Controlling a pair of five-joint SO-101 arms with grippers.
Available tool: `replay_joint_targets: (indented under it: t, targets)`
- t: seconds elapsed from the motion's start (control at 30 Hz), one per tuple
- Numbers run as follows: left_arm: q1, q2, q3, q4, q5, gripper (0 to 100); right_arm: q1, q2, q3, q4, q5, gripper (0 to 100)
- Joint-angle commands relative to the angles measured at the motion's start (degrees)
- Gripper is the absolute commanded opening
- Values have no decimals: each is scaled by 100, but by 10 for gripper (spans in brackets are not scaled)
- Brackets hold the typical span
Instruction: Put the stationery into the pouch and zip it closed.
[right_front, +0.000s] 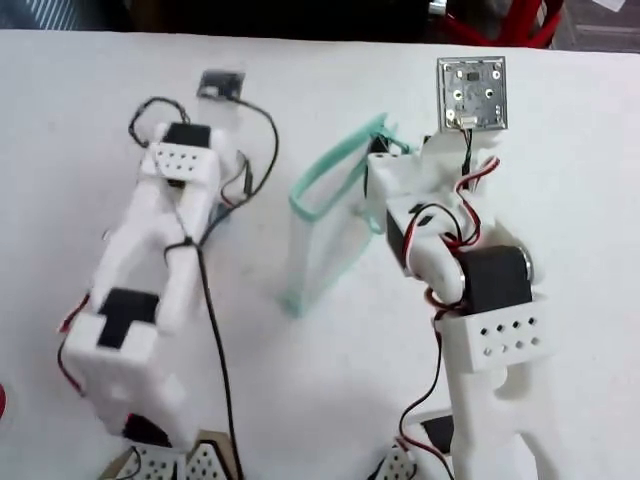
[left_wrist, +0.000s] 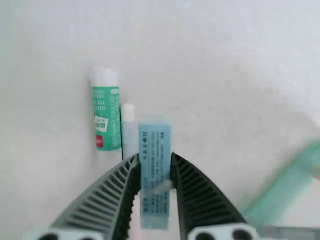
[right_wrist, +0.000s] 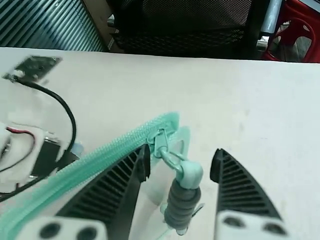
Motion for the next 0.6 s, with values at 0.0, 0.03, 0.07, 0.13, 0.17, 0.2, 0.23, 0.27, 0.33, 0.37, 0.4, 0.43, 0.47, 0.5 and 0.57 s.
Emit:
replay_joint_targets:
  t: [0.0, 0.03, 0.07, 0.13, 0.17, 0.2, 0.23, 0.27, 0.33, 0.37, 0.4, 0.43, 0.47, 0.5, 0.57]
  targets:
    - [268, -1771, -501, 651, 0, 24, -48, 75, 202, 31, -26, 198]
    - [338, -2185, -492, 712, 0, 24, -48, 66, 202, 31, -26, 198]
    - [400, -2624, -475, 747, 0, 24, -48, 66, 202, 31, -26, 198]
    - [488, -3442, -246, 677, -9, 24, -48, 22, 308, -4, -26, 198]
    - [514, -3820, -79, 580, -9, 24, -57, 22, 334, -4, -26, 198]
    - [514, -4207, 132, 475, -9, 24, -57, 22, 352, -4, -26, 198]
    - [514, -4567, 378, 325, -9, 24, -57, 22, 360, -4, -26, 198]
    - [514, -4936, 642, 149, -9, 24, -57, 22, 360, -4, -26, 198]
    - [523, -5675, 1240, -281, -9, 24, -40, 22, 360, -4, -26, 198]
    - [585, -6070, 1547, -527, -9, 24, -40, 22, 369, -4, -26, 198]
    - [716, -6475, 1855, -800, -9, 24, -40, 22, 369, -4, -26, 198]
    - [875, -6897, 2163, -1108, -9, 24, -40, 22, 369, -4, -26, 198]
    - [1059, -7319, 2462, -1407, -9, 24, -48, 22, 369, -4, -26, 198]
    - [1288, -7723, 2787, -1767, -9, 26, -48, 22, 369, -4, -26, 198]
    - [1754, -8426, 3481, -2629, -44, 27, -48, 22, 369, -4, -26, 198]
